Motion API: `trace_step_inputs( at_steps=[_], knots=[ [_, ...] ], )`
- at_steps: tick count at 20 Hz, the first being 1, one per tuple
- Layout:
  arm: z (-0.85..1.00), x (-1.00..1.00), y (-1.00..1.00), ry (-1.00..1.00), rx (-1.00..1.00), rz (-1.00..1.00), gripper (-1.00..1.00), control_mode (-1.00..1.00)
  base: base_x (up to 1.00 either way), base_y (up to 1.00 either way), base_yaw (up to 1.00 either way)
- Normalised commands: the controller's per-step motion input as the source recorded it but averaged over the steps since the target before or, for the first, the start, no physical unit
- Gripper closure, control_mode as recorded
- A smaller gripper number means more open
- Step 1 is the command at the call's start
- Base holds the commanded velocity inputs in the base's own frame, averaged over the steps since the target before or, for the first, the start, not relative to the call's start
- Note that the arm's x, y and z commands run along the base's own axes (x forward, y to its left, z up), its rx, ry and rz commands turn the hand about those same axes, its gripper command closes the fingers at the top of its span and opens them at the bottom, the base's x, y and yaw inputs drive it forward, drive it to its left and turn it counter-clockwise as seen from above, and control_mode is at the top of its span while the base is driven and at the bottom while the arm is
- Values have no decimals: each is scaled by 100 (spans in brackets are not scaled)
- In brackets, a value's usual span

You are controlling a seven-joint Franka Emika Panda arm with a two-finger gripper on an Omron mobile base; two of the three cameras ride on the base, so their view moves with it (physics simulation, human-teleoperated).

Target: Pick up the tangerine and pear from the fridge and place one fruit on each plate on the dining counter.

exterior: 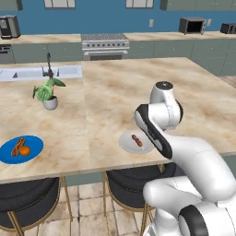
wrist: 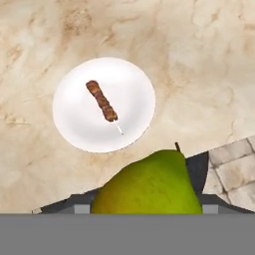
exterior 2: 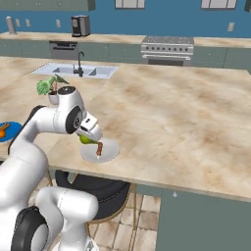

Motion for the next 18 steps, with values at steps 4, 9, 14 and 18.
trace_step_inputs(
  at_steps=[4, 9, 14, 18],
  knots=[
    [-49, 51, -8, 0, 0, 0, 100, -100, 0, 0, 0],
    [-37, 29, -11, 0, 0, 13, 100, -100, 0, 0, 0],
    [-33, 26, -4, 0, 0, 22, 100, -100, 0, 0, 0],
    [-32, 24, -2, 0, 0, 30, 100, -100, 0, 0, 0]
  ],
)
